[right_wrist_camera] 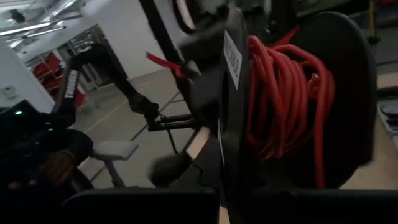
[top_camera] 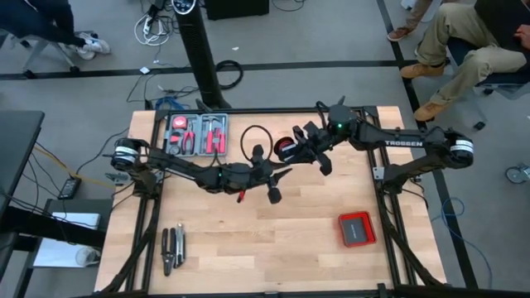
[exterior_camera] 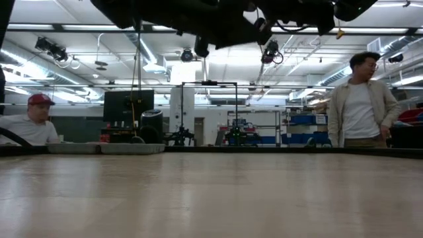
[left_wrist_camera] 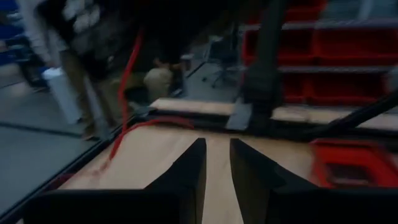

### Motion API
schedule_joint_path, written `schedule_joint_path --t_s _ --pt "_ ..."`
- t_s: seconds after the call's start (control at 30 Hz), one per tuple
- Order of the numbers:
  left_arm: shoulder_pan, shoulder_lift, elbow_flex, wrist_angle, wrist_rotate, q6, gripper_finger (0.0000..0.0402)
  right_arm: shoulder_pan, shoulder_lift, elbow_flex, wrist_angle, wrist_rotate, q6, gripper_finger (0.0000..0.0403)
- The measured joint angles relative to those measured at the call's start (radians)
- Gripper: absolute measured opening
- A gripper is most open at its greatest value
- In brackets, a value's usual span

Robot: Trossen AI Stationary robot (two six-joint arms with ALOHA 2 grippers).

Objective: Coil cords
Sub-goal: Coil the red wire onto the spool

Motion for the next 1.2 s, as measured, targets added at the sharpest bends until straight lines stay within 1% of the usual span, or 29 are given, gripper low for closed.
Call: schedule_joint_path --t_s 0.07,0.17,0.3,0.37,0.47,0.6,0.7,0.8,0.9,0.97,1.03,1.13,1.2 --pt "0.006 0.003 0.0 -0.019 -0.027 0.0 0.0076 -0.001 -0.011 0.0 0.001 -0.016 -0.01 0.0" --pt "0.017 -0.017 0.0 -0.017 -0.037 0.028 0.0076 -0.002 -0.039 0.0 -0.031 -0.026 -0.047 0.0" --pt "0.025 -0.074 0.0 -0.017 -0.035 0.079 0.0076 -0.007 -0.109 0.0 -0.157 -0.015 -0.128 0.0" --pt "0.025 -0.099 0.0 -0.018 -0.034 0.104 0.0076 -0.005 -0.149 0.0 -0.236 0.024 -0.186 0.0" --pt "0.025 -0.122 0.0 -0.024 -0.006 0.119 0.0076 0.017 -0.199 0.0 -0.334 0.113 -0.265 0.0" --pt "0.034 -0.141 0.0 -0.028 0.1 0.096 0.0076 0.058 -0.231 0.0 -0.421 0.206 -0.343 0.0" --pt "0.058 -0.176 0.005 -0.138 0.195 0.032 0.0076 0.096 -0.235 0.0 -0.46 0.258 -0.37 0.0" --pt "0.095 -0.224 0.053 -0.342 0.311 -0.054 0.0076 0.131 -0.237 0.0 -0.485 0.34 -0.385 0.0" --pt "0.115 -0.242 0.136 -0.557 0.408 -0.11 0.0076 0.167 -0.237 0.0 -0.502 0.428 -0.398 0.0" --pt "0.116 -0.239 0.2 -0.676 0.431 -0.112 0.0076 0.187 -0.237 0.0 -0.518 0.478 -0.413 0.0" --pt "0.116 -0.234 0.252 -0.746 0.433 -0.098 0.0076 0.206 -0.236 0.0 -0.526 0.531 -0.423 0.0" --pt "0.117 -0.233 0.293 -0.774 0.429 -0.088 0.0076 0.235 -0.236 0.0 -0.547 0.601 -0.447 0.0" --pt "0.117 -0.232 0.303 -0.775 0.418 -0.081 0.0076 0.257 -0.236 0.0 -0.554 0.628 -0.459 0.0"
